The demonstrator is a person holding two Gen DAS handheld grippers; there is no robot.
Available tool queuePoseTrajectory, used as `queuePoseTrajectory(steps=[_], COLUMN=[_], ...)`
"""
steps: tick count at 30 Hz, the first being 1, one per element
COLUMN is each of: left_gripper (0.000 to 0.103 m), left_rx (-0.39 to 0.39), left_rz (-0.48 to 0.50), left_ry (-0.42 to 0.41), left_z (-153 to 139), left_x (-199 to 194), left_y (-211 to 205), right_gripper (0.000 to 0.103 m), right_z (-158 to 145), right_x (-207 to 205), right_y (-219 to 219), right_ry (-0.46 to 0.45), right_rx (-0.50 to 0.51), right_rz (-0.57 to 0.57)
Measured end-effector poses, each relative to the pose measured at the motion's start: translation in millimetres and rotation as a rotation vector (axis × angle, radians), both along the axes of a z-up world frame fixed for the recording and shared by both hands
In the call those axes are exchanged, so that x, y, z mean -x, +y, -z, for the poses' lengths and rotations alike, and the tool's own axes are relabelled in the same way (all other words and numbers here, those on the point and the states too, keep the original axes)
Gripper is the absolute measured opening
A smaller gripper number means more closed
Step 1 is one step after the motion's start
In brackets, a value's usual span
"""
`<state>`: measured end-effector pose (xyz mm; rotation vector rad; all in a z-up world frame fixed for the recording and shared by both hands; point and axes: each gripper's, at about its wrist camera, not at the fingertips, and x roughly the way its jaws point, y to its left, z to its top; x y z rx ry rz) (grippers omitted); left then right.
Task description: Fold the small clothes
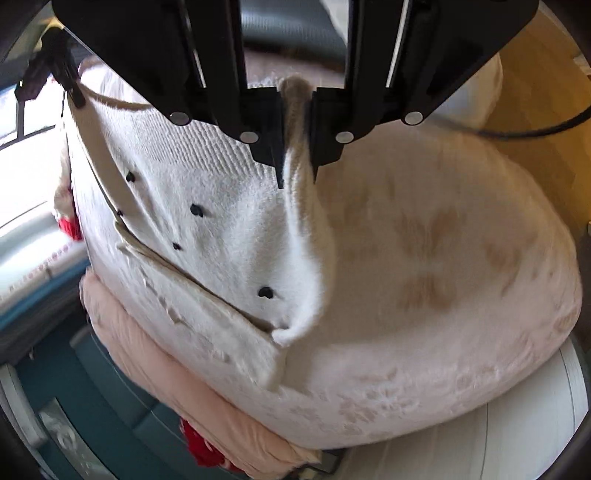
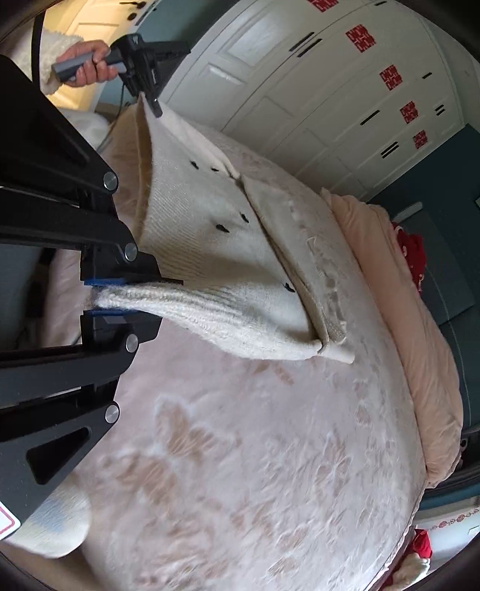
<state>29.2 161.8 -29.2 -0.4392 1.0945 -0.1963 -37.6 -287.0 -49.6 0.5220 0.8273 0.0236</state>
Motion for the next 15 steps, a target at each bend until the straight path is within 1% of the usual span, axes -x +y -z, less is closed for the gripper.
queuePoseTrajectory(steps=[2,3,5,7,8,12,14,15], left_gripper=[0.008,0.008,0.008,0.008,0.008,0.008,0.008,0.007], left_rx=[-0.013,-0.019,-0.027,-0.071,-0.100,-0.139,-0.145,-0.140], left_rz=[0.030,0.048,0.076,0.109,0.135,0.182,0.177,0.168], left_ry=[0.025,0.051,0.088,0.102,0.103,0.089,0.047,0.017], left_z=[5.5,11.1,18.1,21.0,19.9,6.5,-9.5,-18.6], left_x=[28.8,45.5,66.8,89.2,101.4,129.1,130.0,127.3], left_y=[-6.3,-9.0,-12.9,-18.1,-22.4,-31.5,-32.3,-32.9], right_gripper=[0.007,0.007,0.007,0.007,0.007,0.007,0.007,0.007], right_z=[8.4,15.2,26.6,37.2,39.5,35.8,25.6,11.9], right_x=[24.7,37.9,61.5,87.9,98.5,128.5,135.2,133.9], right_y=[-4.9,-5.6,-5.1,0.5,5.1,15.3,16.1,15.3], right_ry=[0.043,0.074,0.124,0.175,0.191,0.226,0.210,0.178], right_rx=[0.001,-0.012,-0.031,-0.056,-0.056,-0.059,-0.055,-0.033], right_rz=[-0.004,-0.007,-0.018,-0.043,-0.054,-0.070,-0.065,-0.056])
